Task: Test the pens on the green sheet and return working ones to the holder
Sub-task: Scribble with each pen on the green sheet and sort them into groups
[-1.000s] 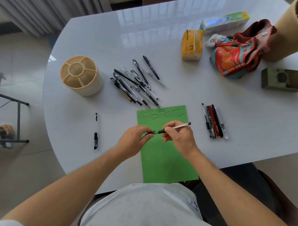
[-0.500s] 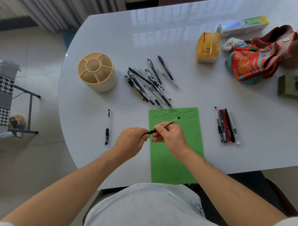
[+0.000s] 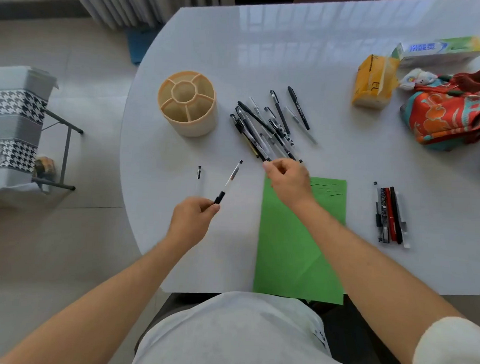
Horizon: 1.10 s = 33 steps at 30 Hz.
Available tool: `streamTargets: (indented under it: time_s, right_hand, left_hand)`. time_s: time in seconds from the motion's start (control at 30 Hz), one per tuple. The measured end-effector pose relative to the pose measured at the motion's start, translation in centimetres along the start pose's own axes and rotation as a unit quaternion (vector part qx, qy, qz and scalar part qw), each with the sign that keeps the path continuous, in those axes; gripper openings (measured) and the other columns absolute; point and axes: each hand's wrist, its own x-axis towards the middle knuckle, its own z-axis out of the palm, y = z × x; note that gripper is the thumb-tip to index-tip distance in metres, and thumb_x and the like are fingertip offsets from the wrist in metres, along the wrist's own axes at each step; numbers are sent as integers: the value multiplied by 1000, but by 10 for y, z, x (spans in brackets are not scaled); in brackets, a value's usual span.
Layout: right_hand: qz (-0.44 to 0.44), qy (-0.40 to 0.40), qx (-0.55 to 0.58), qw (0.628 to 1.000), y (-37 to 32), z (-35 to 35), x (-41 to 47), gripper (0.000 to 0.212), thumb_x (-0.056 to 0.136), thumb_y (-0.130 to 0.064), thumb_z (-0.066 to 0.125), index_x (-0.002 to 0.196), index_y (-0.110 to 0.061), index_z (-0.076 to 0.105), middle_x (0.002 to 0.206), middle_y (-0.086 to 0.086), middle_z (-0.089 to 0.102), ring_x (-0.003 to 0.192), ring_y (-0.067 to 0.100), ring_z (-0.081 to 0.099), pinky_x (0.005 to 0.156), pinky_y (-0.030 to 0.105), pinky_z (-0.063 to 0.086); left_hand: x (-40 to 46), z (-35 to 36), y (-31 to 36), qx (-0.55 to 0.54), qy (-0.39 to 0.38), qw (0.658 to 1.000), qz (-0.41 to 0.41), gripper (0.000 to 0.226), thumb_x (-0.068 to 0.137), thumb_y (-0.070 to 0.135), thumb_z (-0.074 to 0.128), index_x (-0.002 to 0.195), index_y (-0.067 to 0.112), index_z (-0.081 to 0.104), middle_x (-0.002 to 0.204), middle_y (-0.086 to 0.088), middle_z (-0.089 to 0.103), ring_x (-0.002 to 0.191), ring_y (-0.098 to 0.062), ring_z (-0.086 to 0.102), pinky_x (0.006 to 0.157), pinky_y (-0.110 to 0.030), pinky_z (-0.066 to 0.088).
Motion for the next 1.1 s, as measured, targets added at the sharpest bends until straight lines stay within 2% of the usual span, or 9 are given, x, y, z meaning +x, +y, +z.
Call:
streamTargets:
  time_s: [0.07, 0.13, 0.23, 0.37, 0.47, 0.57, 0.7, 0.9, 1.1]
  right_hand:
    - [-39, 61, -130, 989, 3, -8, 25, 13, 95, -22, 65, 99, -12, 72, 92, 4, 71, 83, 18, 66, 79, 32, 56]
    - [-49, 40, -231, 971, 10, -8, 43, 16, 95, -12, 62, 108, -8, 69, 105, 10, 68, 91, 22, 64, 83, 32, 55]
    - [-68, 21, -332, 940, 14, -3, 53, 15, 96, -4, 57, 109, -6, 65, 105, 13, 64, 87, 29, 64, 70, 36, 54]
    - [-59, 14, -381, 923, 10, 1, 61, 19, 95, 0, 53, 111, -4, 64, 103, 15, 66, 80, 27, 60, 67, 36, 54]
    - [-27, 10, -308, 951, 10, -10, 59, 22, 86, -8, 64, 108, -7, 65, 101, 5, 66, 87, 21, 60, 78, 33, 56]
    - [4, 42, -152, 988, 18, -32, 39, 12, 80, -14, 66, 91, -13, 68, 84, -1, 67, 74, 18, 64, 62, 23, 52]
    - [84, 105, 64, 989, 48, -51, -7, 4, 83, -14, 68, 86, -16, 66, 69, 2, 71, 56, 18, 71, 59, 40, 64]
    - [93, 105, 134, 981, 66, -30, -47, 1, 80, -23, 69, 81, -23, 70, 75, 5, 75, 62, 23, 74, 68, 45, 64]
    - [-12, 97, 7, 995, 56, -5, -40, 8, 89, -24, 68, 92, -27, 74, 82, -12, 75, 71, 9, 73, 74, 29, 60]
  left_hand:
    - [2, -5, -18, 34, 10, 999, -24, 29, 92, 35, 63, 75, 13, 69, 65, -6, 63, 67, -26, 59, 62, -36, 47]
    - [2, -6, -32, 68, 14, 997, -39, 25, 92, 34, 62, 77, 15, 67, 67, -2, 63, 71, -26, 60, 63, -34, 46]
    - [3, -3, -41, 89, 29, 995, -45, 18, 92, 34, 64, 105, 22, 65, 79, 6, 63, 79, -20, 60, 68, -32, 46]
    - [2, 2, -40, 109, 15, 991, -74, 24, 90, 38, 63, 105, 28, 46, 78, 6, 61, 73, -20, 60, 61, -33, 43]
    - [1, 5, -31, 143, 33, 989, -25, 30, 89, 37, 66, 100, 29, 40, 82, 6, 56, 74, -22, 57, 62, -35, 43]
    - [0, 15, -15, 133, 40, 985, 103, 25, 89, 31, 68, 108, 24, 53, 91, 7, 54, 85, -19, 57, 71, -36, 48]
    - [2, 44, 17, 152, -20, 954, 258, 36, 90, 27, 66, 125, 20, 61, 122, 1, 60, 116, -19, 51, 94, -36, 49]
    - [5, 81, 42, 283, -108, 882, 360, 50, 89, 28, 63, 137, 16, 56, 148, -8, 47, 137, -27, 38, 111, -41, 39]
    - [7, 86, 40, 326, -116, 864, 365, 51, 87, 30, 62, 137, 18, 57, 151, -9, 43, 138, -29, 36, 113, -39, 34]
